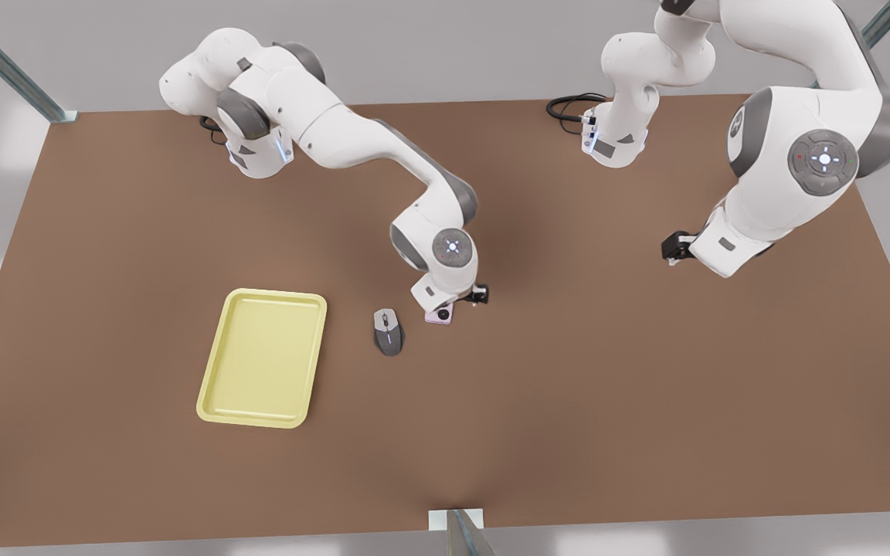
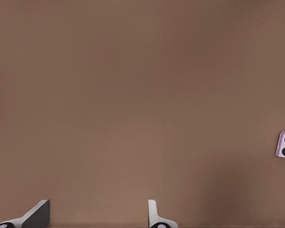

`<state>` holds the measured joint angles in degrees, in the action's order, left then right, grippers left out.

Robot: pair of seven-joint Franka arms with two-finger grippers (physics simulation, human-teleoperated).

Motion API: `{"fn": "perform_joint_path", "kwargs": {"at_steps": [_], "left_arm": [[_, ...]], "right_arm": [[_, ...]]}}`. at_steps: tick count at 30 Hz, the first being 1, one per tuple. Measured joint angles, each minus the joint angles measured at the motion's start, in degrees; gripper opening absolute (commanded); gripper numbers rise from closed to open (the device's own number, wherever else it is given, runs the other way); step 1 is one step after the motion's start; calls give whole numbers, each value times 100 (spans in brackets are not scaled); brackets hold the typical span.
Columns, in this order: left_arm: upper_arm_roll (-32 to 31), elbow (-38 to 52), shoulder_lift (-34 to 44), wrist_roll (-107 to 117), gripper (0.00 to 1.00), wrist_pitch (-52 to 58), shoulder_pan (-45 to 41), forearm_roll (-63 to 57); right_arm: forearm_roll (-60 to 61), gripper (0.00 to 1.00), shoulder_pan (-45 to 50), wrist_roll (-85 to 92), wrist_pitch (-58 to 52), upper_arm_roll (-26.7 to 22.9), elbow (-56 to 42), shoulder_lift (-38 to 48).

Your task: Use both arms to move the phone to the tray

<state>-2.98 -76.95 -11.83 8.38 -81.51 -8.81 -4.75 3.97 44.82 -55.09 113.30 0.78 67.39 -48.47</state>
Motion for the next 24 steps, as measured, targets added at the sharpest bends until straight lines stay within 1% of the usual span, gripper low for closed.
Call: {"fn": "perform_joint_path", "kwargs": {"at_steps": [3,9,14,24], "left_arm": [[0,-4,-14,-80,100,11,2,0],[0,-1,-76,-205,100,6,2,-4],[0,0,-126,-267,100,-2,2,-5],[0,2,-184,-313,100,-14,-4,-11]], "right_arm": [[-12,100,16,-440,197,-36,440,50],[-81,100,15,-1157,743,1,1019,32],[-145,100,-137,-1477,1148,167,1261,35],[-184,100,-195,-1770,1647,221,1700,141]]}}
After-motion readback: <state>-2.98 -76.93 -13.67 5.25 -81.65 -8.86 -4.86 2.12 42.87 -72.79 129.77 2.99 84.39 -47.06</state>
